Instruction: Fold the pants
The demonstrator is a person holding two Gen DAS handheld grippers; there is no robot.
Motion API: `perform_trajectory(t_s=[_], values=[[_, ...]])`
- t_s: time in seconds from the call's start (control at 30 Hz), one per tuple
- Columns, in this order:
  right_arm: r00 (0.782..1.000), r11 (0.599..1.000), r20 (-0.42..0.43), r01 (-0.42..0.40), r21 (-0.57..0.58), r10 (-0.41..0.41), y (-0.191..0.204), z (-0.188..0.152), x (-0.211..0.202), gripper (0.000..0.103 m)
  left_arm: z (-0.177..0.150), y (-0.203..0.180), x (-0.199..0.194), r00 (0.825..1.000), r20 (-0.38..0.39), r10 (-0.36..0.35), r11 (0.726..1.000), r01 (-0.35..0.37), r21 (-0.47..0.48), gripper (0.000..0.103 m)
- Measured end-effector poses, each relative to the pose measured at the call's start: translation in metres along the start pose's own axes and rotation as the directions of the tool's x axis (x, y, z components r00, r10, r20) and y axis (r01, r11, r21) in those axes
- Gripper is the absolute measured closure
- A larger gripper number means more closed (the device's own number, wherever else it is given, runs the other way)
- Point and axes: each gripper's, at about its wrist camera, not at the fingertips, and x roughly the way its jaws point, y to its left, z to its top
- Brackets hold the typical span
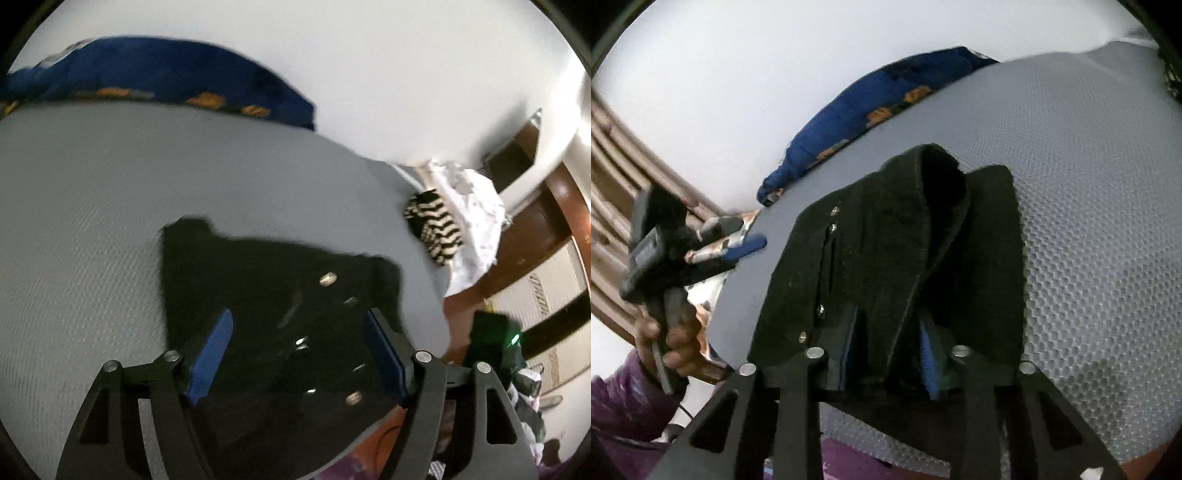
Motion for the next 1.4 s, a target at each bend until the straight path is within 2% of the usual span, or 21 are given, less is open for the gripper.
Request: perform_trajectory(t_s=[0.03,0.17,0.3,0.43,0.67,0.77,0.9,1.0,1.07,1.1,1.17,1.23,1.3,1.4], values=[[1.000,0.998,0.013,-0.028,0.050,0.027,-0.009,0.000,-0.007,0.085,-0.005,0.004,0.000,1.000,-0.001,0.013,1.000,-0.013,0.005,0.030],[0.996,0.989,0.065,-0.068,0.129,0.059,-0.023,-0.004,-0.027,0.092,-0.019,0.011,0.001,0.999,0.004,0.041,0.998,-0.041,0.044,0.030],[0.995,0.983,0.097,-0.057,0.176,0.040,-0.037,-0.011,-0.033,0.094,-0.027,0.001,0.011,0.998,0.006,0.069,0.990,-0.069,0.121,0.029],[0.996,0.982,0.086,-0.035,0.187,0.019,-0.043,-0.020,-0.034,0.095,-0.035,-0.005,0.025,0.994,0.006,0.109,0.976,-0.108,0.190,0.024],[0.995,0.986,0.100,-0.012,0.167,-0.005,-0.035,-0.018,-0.040,0.096,-0.033,0.002,0.025,0.997,0.028,0.076,0.988,-0.079,0.133,0.022],[0.995,0.990,0.097,0.023,0.141,-0.037,-0.032,-0.018,-0.042,0.096,-0.030,0.004,0.029,0.990,0.041,0.135,0.980,-0.139,0.145,0.022],[0.996,0.985,0.079,0.035,0.170,-0.049,-0.046,-0.025,-0.036,0.096,-0.031,0.013,0.039,0.987,0.027,0.161,0.979,-0.163,0.121,0.020],[0.996,0.981,0.076,0.027,0.190,-0.042,-0.051,-0.027,-0.035,0.096,-0.032,0.013,0.047,0.978,0.004,0.207,0.970,-0.205,0.131,0.019],[0.997,0.981,0.076,0.018,0.195,-0.034,-0.050,-0.026,-0.037,0.093,-0.032,0.009,0.046,0.971,0.027,0.238,0.960,-0.240,0.147,0.019],[0.997,0.981,0.079,0.007,0.191,-0.023,-0.048,-0.025,-0.039,0.091,-0.031,0.005,0.045,0.963,0.039,0.266,0.949,-0.269,0.163,0.017],[0.995,0.984,0.090,0.021,0.177,-0.038,-0.043,-0.020,-0.047,0.081,-0.031,-0.004,0.046,0.943,0.063,0.327,0.919,-0.333,0.212,0.015],[0.989,0.985,0.115,0.077,0.157,-0.096,-0.036,-0.014,-0.058,0.081,-0.031,-0.010,0.046,0.924,0.084,0.374,0.891,-0.383,0.244,0.012],[0.973,0.983,0.170,0.134,0.125,-0.155,-0.025,-0.008,-0.075,0.081,-0.032,-0.016,0.047,0.905,0.101,0.414,0.863,-0.425,0.274,0.010],[0.966,0.992,0.229,0.105,0.069,-0.118,-0.007,0.002,-0.088,0.081,-0.034,-0.021,0.047,0.893,0.115,0.435,0.840,-0.448,0.304,0.010]])
